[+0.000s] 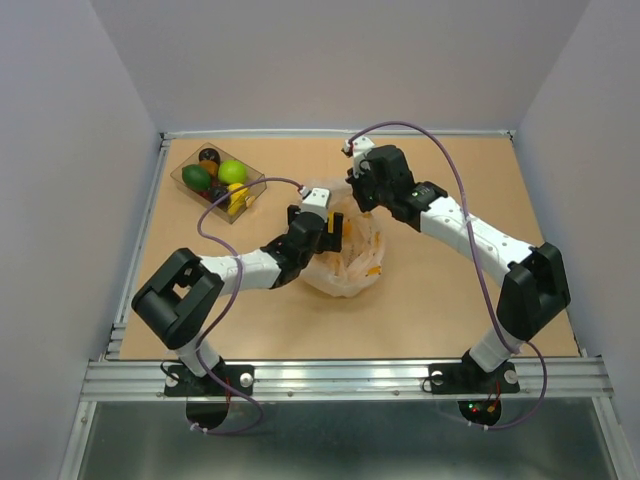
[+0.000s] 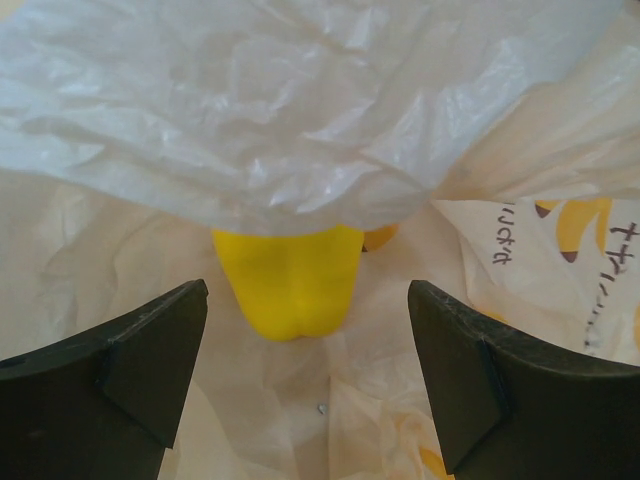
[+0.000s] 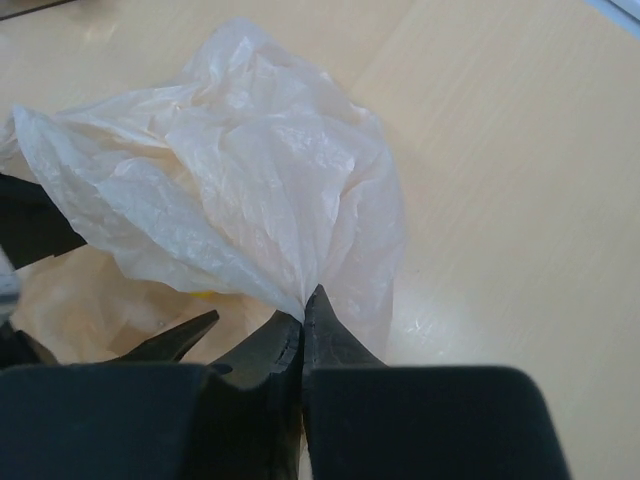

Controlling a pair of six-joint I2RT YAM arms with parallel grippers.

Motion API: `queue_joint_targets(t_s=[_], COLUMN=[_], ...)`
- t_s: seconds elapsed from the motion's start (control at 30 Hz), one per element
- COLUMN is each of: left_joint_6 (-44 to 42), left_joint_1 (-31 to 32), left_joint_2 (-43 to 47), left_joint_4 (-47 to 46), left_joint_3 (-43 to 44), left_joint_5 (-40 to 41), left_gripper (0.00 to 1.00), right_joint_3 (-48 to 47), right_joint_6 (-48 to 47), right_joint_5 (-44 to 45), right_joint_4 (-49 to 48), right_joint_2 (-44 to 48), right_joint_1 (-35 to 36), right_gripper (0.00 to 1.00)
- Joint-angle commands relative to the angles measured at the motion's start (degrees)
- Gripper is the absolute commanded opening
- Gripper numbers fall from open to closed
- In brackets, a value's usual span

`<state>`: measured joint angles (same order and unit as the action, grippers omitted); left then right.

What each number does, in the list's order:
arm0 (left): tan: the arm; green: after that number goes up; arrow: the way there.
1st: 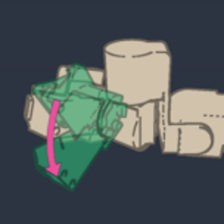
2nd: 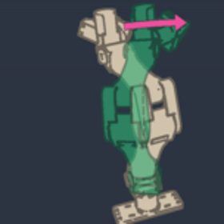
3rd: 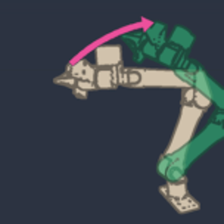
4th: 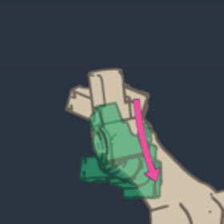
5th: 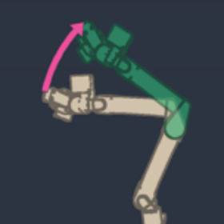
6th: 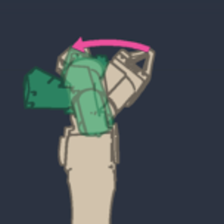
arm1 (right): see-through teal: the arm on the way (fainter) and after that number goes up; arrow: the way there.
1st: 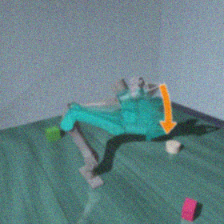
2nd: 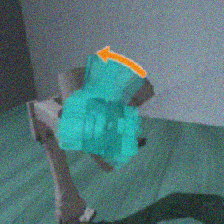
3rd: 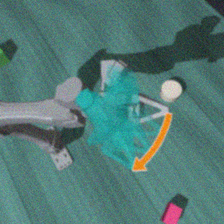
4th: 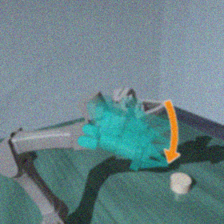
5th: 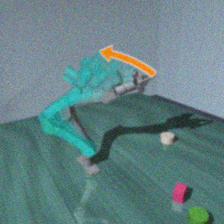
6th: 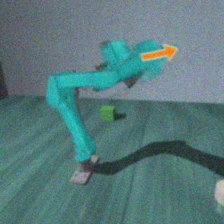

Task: Untie the knot of the plastic bag and take out the fruit

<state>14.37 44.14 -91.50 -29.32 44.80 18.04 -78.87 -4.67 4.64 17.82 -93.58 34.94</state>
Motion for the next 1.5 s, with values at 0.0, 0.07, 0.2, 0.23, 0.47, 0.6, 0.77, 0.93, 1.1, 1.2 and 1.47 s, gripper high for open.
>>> queue_joint_targets(t_s=[0.0,0.07,0.2,0.23,0.47,0.6,0.77,0.93,1.1,1.2,1.47], left_joint_6=[-1.9,-1.8,-1.0,-0.9,0.4,2.3,3.6,3.0,2.9,5.4,8.9], left_joint_1=[-0.1,-0.2,-0.4,-0.4,-0.5,-0.9,-1.2,-1.2,-1.2,-1.2,-0.8], left_joint_2=[-2.7,-3.8,-6.6,-7.0,-12.9,-16.1,-19.1,-18.2,-14.8,-10.1,2.5], left_joint_4=[-4.4,-5.0,-5.8,-6.0,-6.1,-4.3,-2.7,-3.5,-3.7,-1.7,6.7], left_joint_3=[2.8,3.5,5.9,6.3,9.8,12.2,13.5,11.9,8.2,3.9,-2.9], left_joint_5=[3.1,4.4,6.4,6.4,8.6,8.1,7.7,6.9,4.5,3.4,0.1], left_gripper=[0.93,0.93,0.93,0.93,0.91,0.87,0.76,0.46,0.10,0.02,0.00], right_joint_3=[-2.9,-2.7,-2.0,-1.8,-1.3,-1.1,-0.8,-0.2,-0.2,-0.6,-1.9], right_joint_6=[0.4,0.6,1.1,1.3,2.5,2.7,3.0,3.7,4.5,4.6,8.4], right_joint_5=[-2.1,-2.8,-3.7,-3.8,-5.9,-6.1,-5.4,-4.3,0.1,3.4,8.5], right_joint_4=[-1.4,-1.3,-1.3,-1.3,-1.3,-1.4,-1.4,-1.4,-1.4,-1.4,-1.4], right_joint_2=[1.9,2.2,2.6,2.7,3.1,3.1,3.3,3.2,2.9,2.3,-0.3], right_joint_1=[0.0,0.0,0.1,0.0,0.1,0.1,0.1,0.1,0.1,0.1,0.0], right_gripper=[0.00,0.00,0.01,0.00,0.00,0.00,0.00,0.00,0.01,0.00,0.00])
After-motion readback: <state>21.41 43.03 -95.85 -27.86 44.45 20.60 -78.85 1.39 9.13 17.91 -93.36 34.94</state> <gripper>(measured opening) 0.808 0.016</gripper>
